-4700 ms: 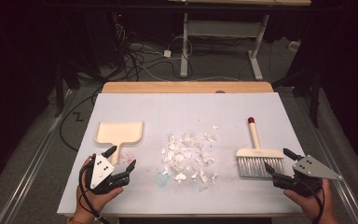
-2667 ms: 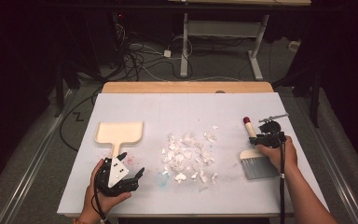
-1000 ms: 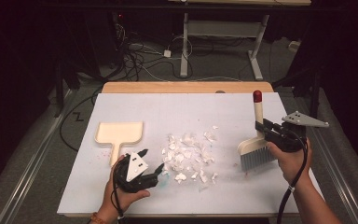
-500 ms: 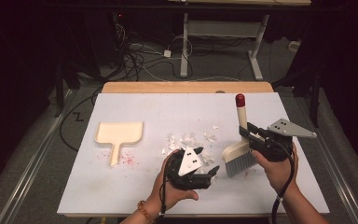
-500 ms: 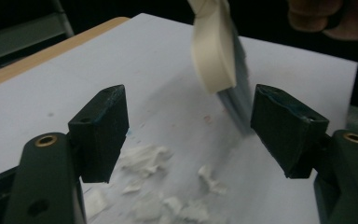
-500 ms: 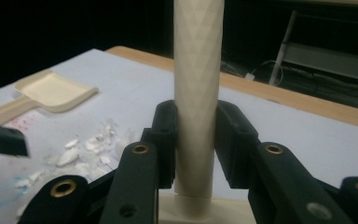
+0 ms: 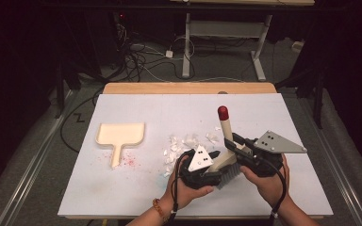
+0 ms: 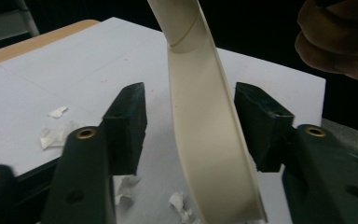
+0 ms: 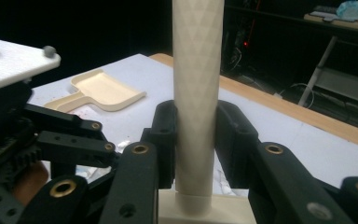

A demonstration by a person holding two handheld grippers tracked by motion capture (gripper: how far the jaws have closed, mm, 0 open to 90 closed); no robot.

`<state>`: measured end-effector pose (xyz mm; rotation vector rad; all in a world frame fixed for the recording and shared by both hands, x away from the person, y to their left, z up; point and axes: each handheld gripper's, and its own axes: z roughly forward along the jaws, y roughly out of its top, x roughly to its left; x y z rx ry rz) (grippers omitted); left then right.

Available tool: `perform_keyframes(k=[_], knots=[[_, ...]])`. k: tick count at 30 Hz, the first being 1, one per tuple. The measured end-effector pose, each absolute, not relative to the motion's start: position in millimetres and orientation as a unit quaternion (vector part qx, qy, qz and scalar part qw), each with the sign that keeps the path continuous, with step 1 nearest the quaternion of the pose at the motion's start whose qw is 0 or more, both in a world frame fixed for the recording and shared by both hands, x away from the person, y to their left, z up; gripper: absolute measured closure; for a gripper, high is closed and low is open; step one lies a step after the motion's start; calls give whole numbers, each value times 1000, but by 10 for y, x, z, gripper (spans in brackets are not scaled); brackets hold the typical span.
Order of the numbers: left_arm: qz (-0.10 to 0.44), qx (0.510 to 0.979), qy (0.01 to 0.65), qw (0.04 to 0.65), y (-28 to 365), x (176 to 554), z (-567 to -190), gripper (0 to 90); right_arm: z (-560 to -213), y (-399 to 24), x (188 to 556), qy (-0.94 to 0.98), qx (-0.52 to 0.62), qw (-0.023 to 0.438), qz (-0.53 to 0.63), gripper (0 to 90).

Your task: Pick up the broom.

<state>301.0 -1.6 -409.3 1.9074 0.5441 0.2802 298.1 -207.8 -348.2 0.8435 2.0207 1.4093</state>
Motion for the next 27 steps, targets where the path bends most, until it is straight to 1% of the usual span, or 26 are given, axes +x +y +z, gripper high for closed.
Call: perform_keyframes(k=[3, 4, 6, 9, 14, 17, 18, 19, 20, 23, 25, 26, 27], knots=[[112, 802, 225, 542, 18, 3020, -4091, 606, -3457, -2080, 2959, 747, 305, 265, 528, 716], [121, 802, 222, 541, 51, 3018, -4079, 614, -3455, -2090, 2951, 744, 307, 262, 533, 716], [123, 802, 220, 542, 86, 3026, -4070, 633, -3446, -2103, 2945, 745, 302, 258, 536, 715], [127, 807, 212, 536, 145, 3037, -4046, 647, -3441, -2119, 2932, 747, 296, 250, 541, 714], [128, 824, 181, 521, 260, 3024, -3945, 653, -3398, -2179, 2921, 755, 276, 216, 554, 707], [127, 830, 170, 516, 299, 3010, -3907, 653, -3369, -2203, 2915, 765, 255, 208, 554, 697], [127, 832, 164, 514, 318, 3003, -3889, 653, -3350, -2222, 2910, 772, 238, 205, 553, 632], [124, 836, 155, 511, 360, 2995, -3859, 653, -3344, -2240, 2912, 774, 233, 208, 551, 601], [124, 836, 155, 511, 360, 2995, -3859, 653, -3338, -2261, 2917, 775, 225, 201, 555, 588], [115, 847, 137, 500, 446, 2985, -3820, 653, -3342, -2300, 2974, 802, 188, 185, 536, 485], [112, 851, 129, 496, 468, 2981, -3813, 653, -3364, -2314, 3008, 831, 155, 169, 507, 445], [100, 857, 117, 491, 496, 2977, -3810, 653, -3385, -2321, 3021, 840, 142, 162, 498, 438], [98, 862, 108, 486, 504, 2975, -3808, 653, -3415, -2323, 3039, 849, 131, 146, 491, 433]])
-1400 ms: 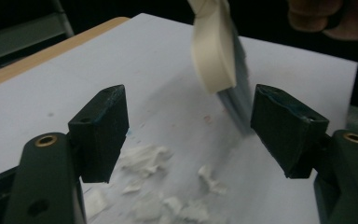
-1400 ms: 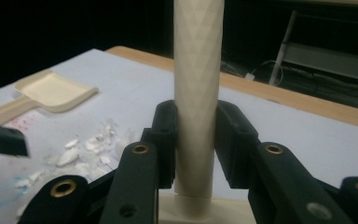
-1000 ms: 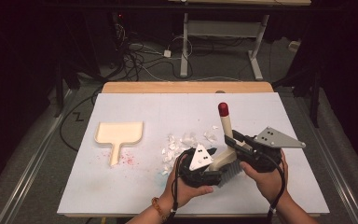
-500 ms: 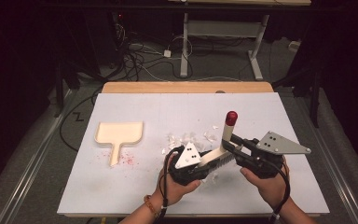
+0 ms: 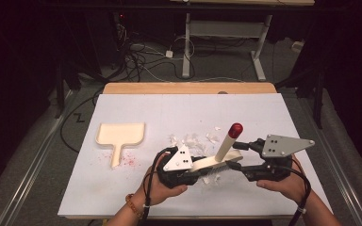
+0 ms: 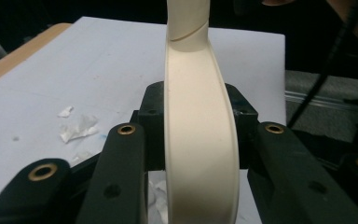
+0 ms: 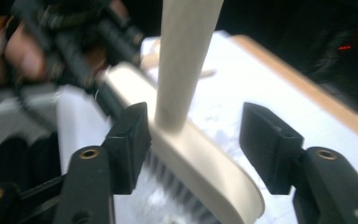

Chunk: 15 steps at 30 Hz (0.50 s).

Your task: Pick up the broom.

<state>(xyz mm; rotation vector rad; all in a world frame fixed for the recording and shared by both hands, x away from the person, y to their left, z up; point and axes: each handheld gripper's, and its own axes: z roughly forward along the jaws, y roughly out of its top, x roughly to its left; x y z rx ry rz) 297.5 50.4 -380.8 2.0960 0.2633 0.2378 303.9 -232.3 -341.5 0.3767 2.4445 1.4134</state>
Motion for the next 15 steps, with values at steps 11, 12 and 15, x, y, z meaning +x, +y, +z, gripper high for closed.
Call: perform_keyframes(k=[11, 12, 15], knots=[[32, 876, 39, 480, 449, 2941, -3845, 652, -3774, -2078, 3067, 907, 41, 65, 414, 483], [24, 874, 37, 483, 458, 2953, -3849, 652, -3792, -2069, 3064, 905, 39, 60, 418, 512], [15, 870, 37, 491, 485, 2976, -3867, 646, -3818, -2057, 3090, 904, 32, 40, 424, 593]])
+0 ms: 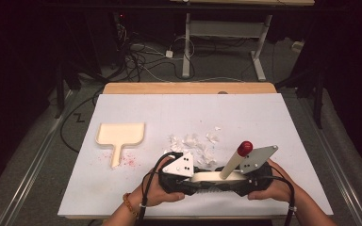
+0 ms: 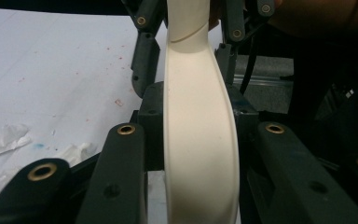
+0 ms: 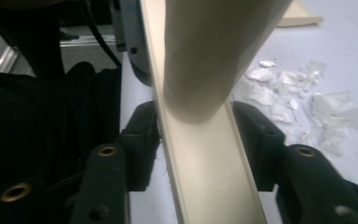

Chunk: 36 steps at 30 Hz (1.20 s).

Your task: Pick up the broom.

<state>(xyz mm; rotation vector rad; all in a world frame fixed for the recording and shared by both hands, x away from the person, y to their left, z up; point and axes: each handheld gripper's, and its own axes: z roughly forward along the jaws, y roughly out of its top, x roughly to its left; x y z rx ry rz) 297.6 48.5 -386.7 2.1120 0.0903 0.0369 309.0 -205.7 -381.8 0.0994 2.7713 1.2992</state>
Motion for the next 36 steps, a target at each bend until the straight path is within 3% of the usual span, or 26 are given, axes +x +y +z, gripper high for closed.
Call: perform_keyframes(k=[4, 6, 8, 10, 11, 12, 20, 28, 36], knots=[[7, 860, 38, 509, 526, 3014, -3897, 604, -3842, -2030, 3080, 901, 24, 31, 433, 674], [35, 858, 50, 510, 539, 3007, -3885, 569, -3838, -2024, 3066, 901, 26, 34, 432, 680], [55, 852, 67, 516, 584, 3007, -3857, 485, -3822, -2028, 3071, 902, 37, 43, 427, 681], [106, 852, 93, 505, 636, 2980, -3825, 397, -3804, -2060, 3080, 897, 50, 53, 436, 681], [126, 850, 107, 500, 674, 2969, -3813, 292, -3791, -2079, 3090, 896, 58, 60, 436, 681], [151, 848, 118, 494, 724, 2954, -3807, 273, -3776, -2101, 3102, 894, 65, 66, 439, 681], [257, 828, 211, 451, 1298, 2876, -4021, 236, -3716, -2263, 3193, 881, 122, 124, 440, 681], [287, 815, 301, 404, 1852, 2769, -4354, 214, -3713, -2389, 3308, 867, 168, 156, 441, 681], [295, 817, 318, 379, 1985, 2558, -4579, 215, -3691, -2454, 3402, 860, 189, 187, 435, 682]])
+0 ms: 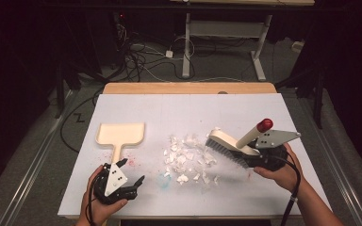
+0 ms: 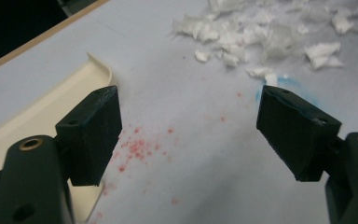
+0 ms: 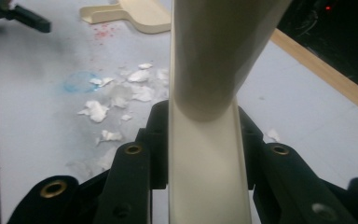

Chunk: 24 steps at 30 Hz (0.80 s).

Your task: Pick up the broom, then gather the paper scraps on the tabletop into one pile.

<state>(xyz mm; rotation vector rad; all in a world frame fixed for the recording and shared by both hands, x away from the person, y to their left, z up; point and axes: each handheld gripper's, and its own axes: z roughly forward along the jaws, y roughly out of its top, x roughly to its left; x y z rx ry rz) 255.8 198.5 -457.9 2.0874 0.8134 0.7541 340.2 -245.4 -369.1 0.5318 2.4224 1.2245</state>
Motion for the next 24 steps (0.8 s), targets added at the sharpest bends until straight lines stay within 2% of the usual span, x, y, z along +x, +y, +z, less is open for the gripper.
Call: perform_keyframes(k=[13, 23, 24], knots=[[293, 802, 345, 389, 2079, 2560, -4605, 212, -3738, -2610, 3589, 848, 241, 221, 417, 681], [292, 801, 349, 389, 2109, 2527, -4616, 212, -3769, -2716, 3998, 835, 288, 267, 384, 682], [294, 802, 347, 387, 2100, 2521, -4611, 211, -3785, -2667, 4102, 836, 289, 289, 367, 681]])
